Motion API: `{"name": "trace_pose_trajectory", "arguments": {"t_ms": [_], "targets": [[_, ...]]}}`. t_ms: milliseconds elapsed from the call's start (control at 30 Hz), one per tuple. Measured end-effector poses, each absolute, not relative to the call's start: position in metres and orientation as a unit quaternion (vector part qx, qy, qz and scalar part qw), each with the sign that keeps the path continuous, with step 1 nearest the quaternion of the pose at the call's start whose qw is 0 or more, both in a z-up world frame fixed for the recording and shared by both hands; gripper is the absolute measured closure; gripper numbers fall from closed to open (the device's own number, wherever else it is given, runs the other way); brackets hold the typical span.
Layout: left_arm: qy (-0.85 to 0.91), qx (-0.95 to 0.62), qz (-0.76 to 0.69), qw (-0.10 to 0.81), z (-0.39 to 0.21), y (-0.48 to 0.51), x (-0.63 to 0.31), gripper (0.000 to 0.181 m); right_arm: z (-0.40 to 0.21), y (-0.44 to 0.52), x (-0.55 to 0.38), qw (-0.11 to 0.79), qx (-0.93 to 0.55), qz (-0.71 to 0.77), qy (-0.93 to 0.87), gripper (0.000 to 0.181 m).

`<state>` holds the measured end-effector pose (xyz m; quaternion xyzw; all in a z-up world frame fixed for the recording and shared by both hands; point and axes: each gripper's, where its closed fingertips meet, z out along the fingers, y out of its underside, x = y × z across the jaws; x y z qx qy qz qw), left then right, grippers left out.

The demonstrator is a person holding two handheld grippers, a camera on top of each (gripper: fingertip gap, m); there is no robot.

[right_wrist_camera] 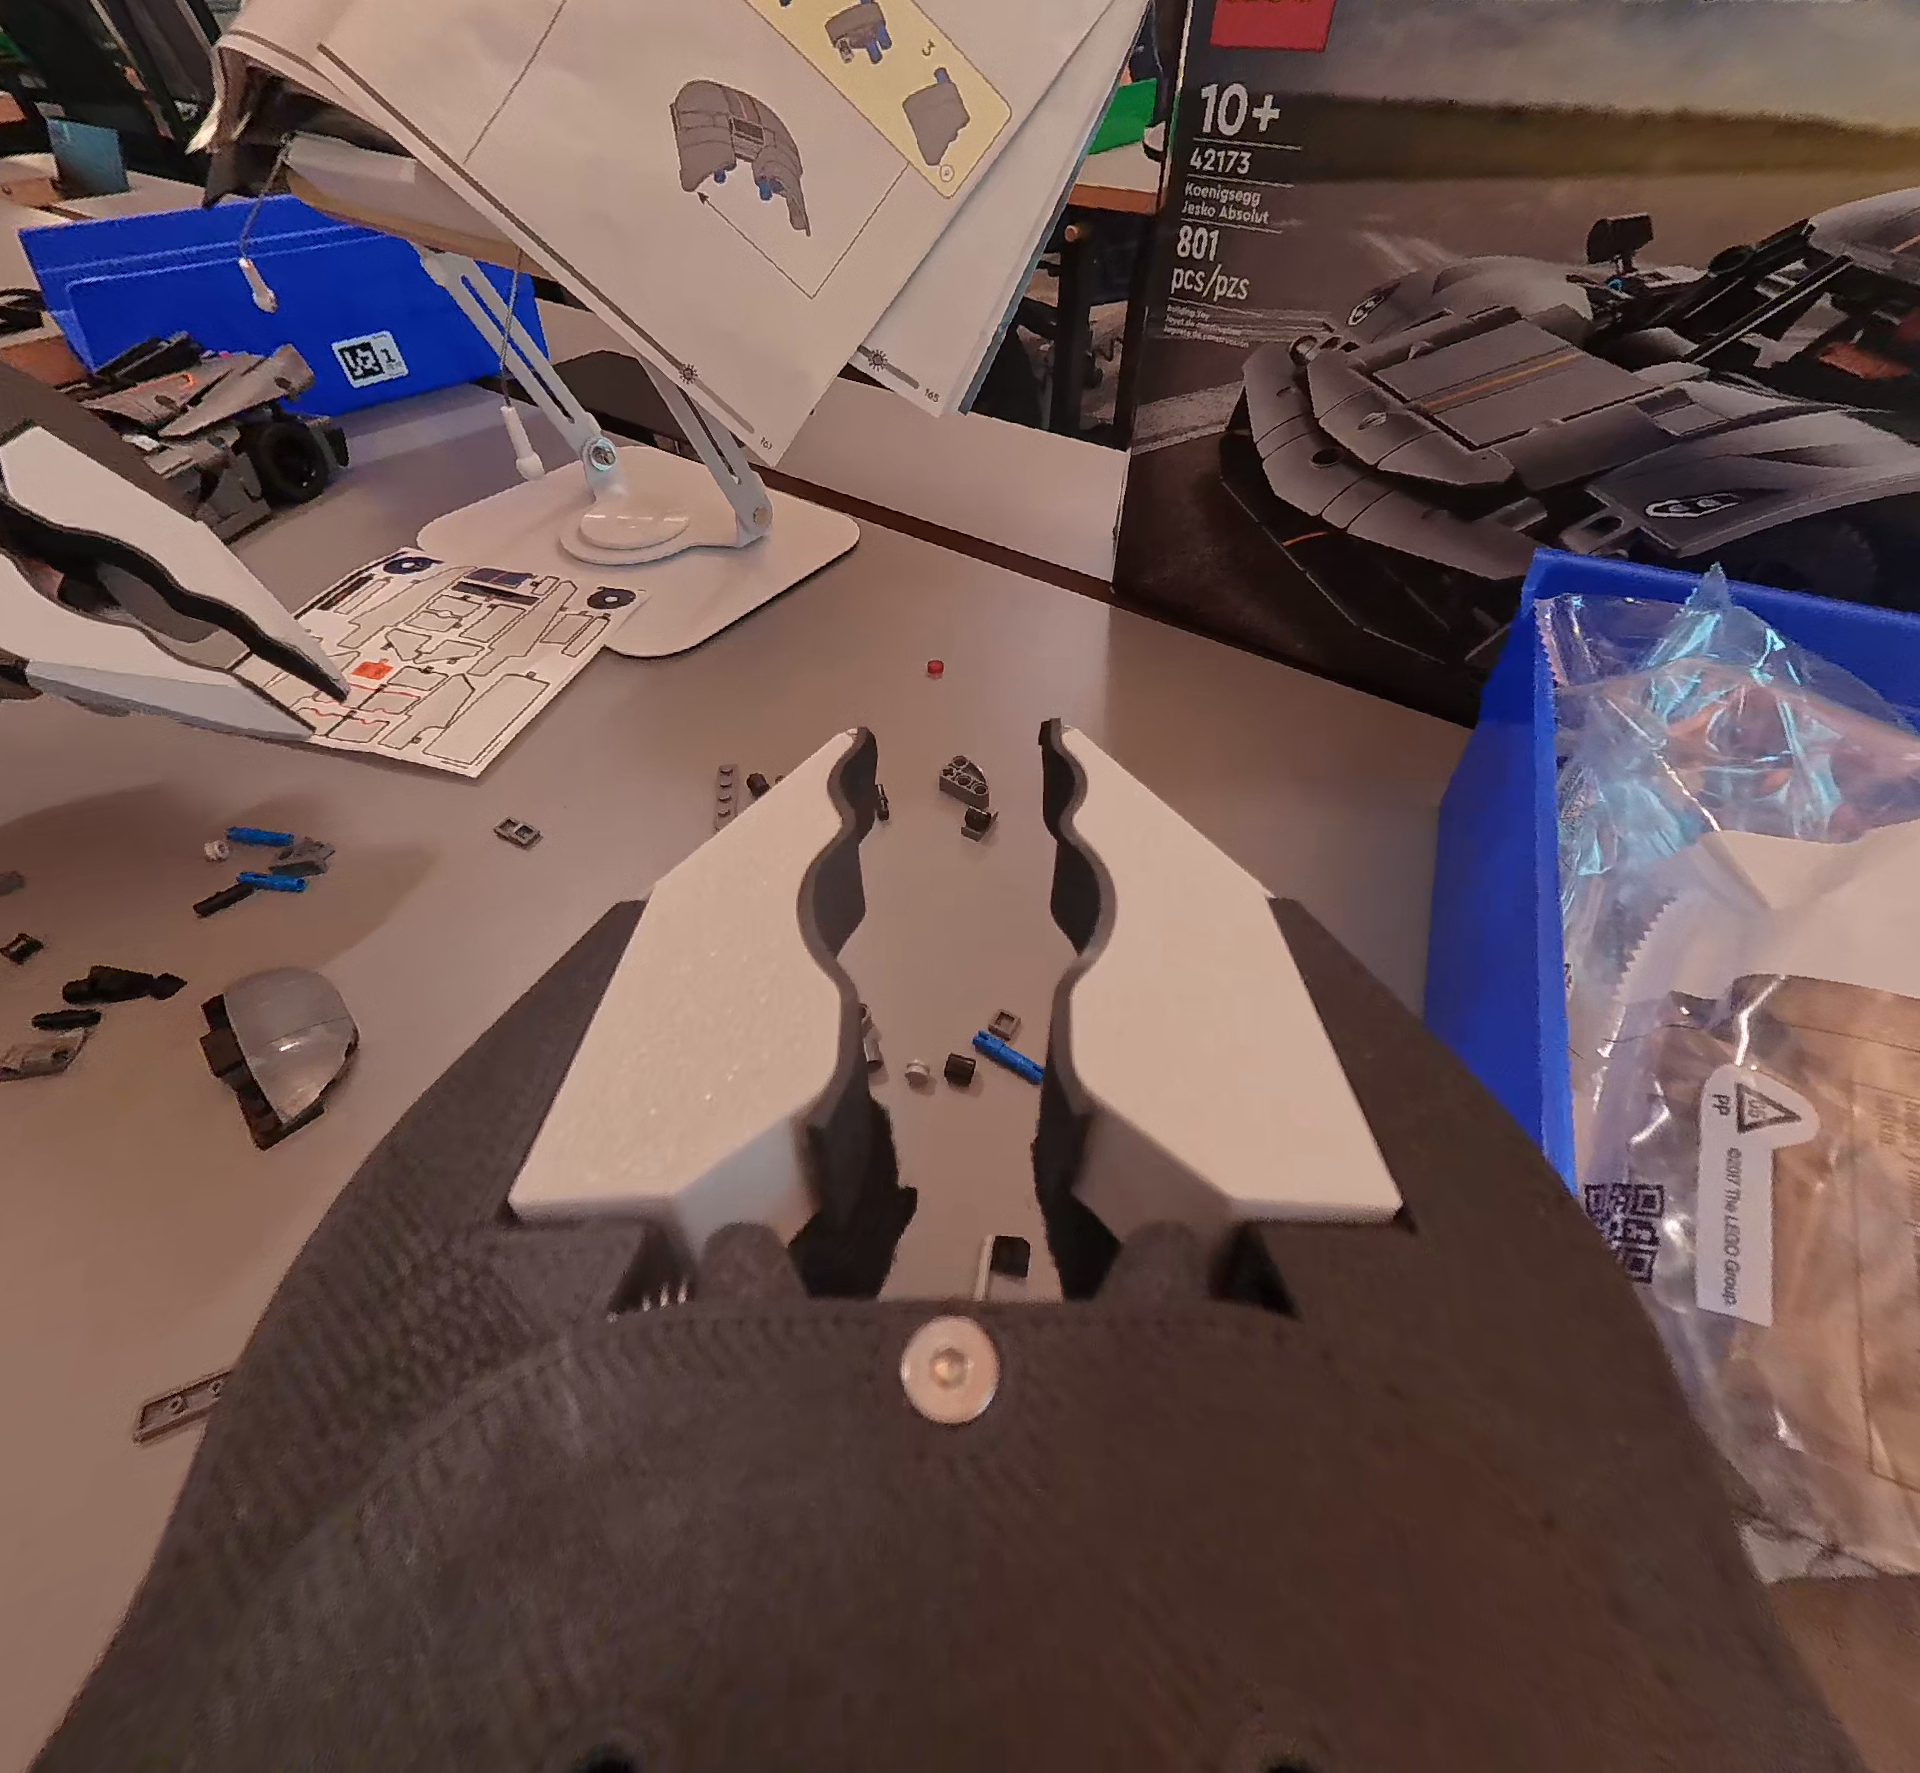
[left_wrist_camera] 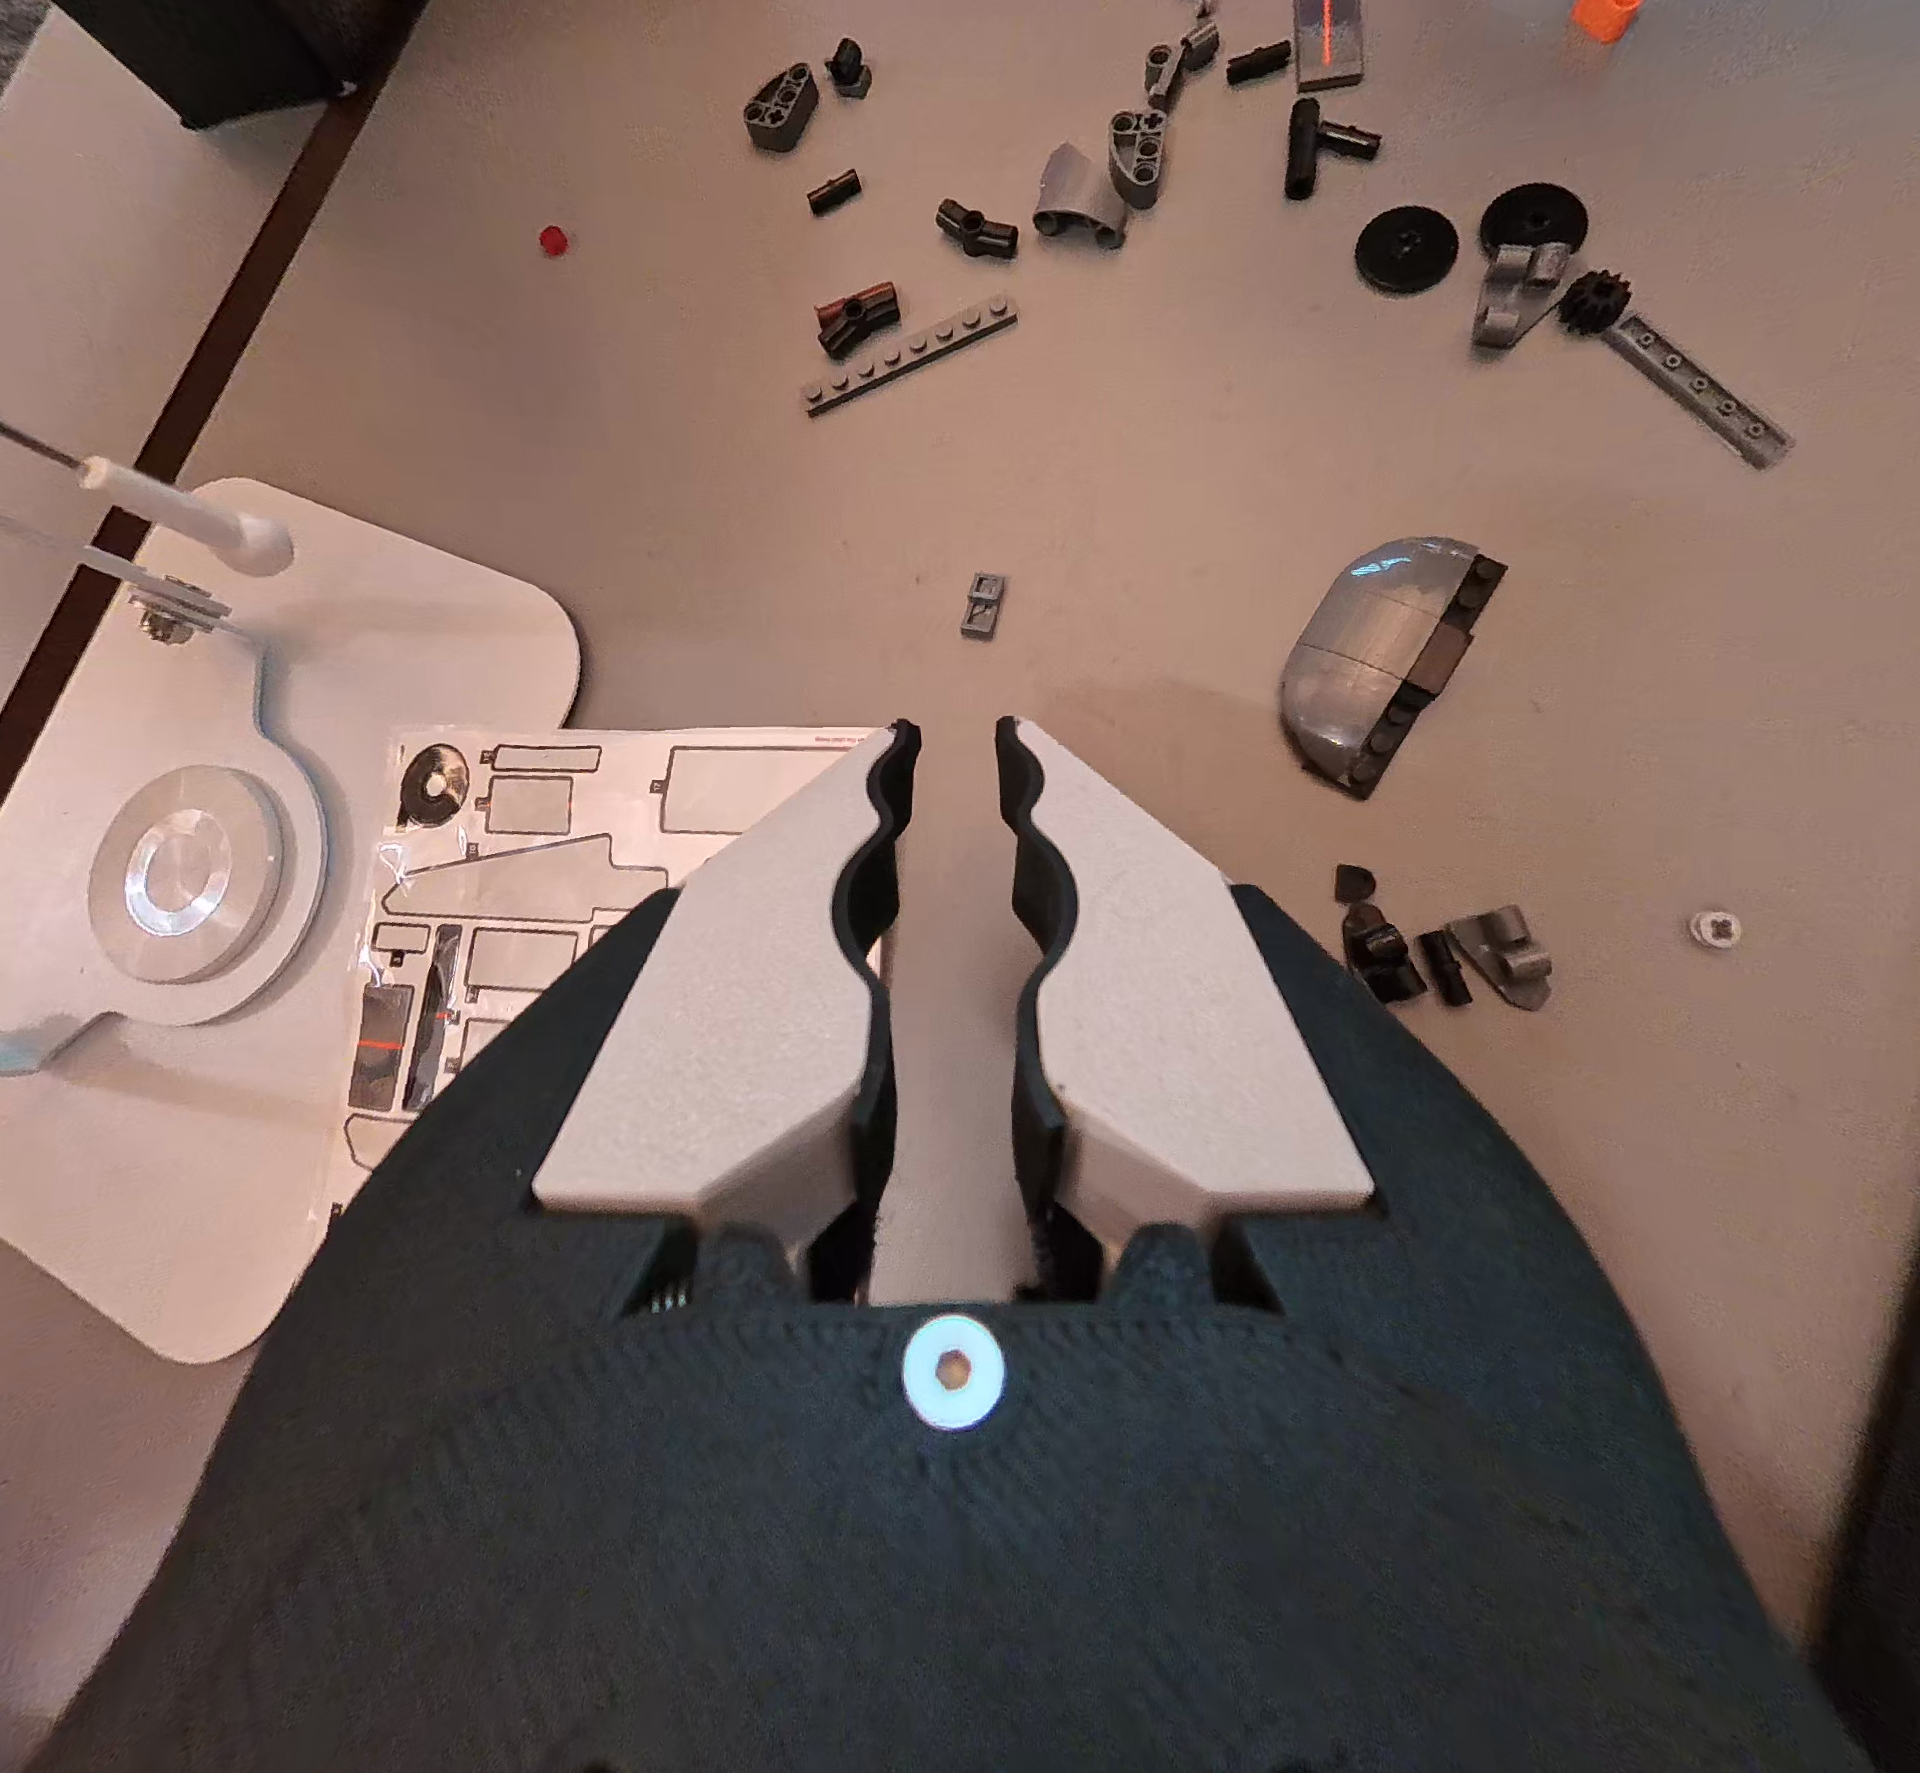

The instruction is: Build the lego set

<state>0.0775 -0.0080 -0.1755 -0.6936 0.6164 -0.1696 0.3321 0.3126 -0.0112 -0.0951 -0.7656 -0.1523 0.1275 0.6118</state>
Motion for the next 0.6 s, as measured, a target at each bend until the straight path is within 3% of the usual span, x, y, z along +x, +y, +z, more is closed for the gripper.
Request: {"name": "trace_pose_trajectory", "arguments": {"t_ms": [600], "targets": [[0.622, -0.692, -0.164, 0.328, -0.1805, -0.01, 0.0806, 0.163, -0.1005, -0.0101, 0.3085, 0.602, -0.771, 0.131, -0.161, 0.15]]}}
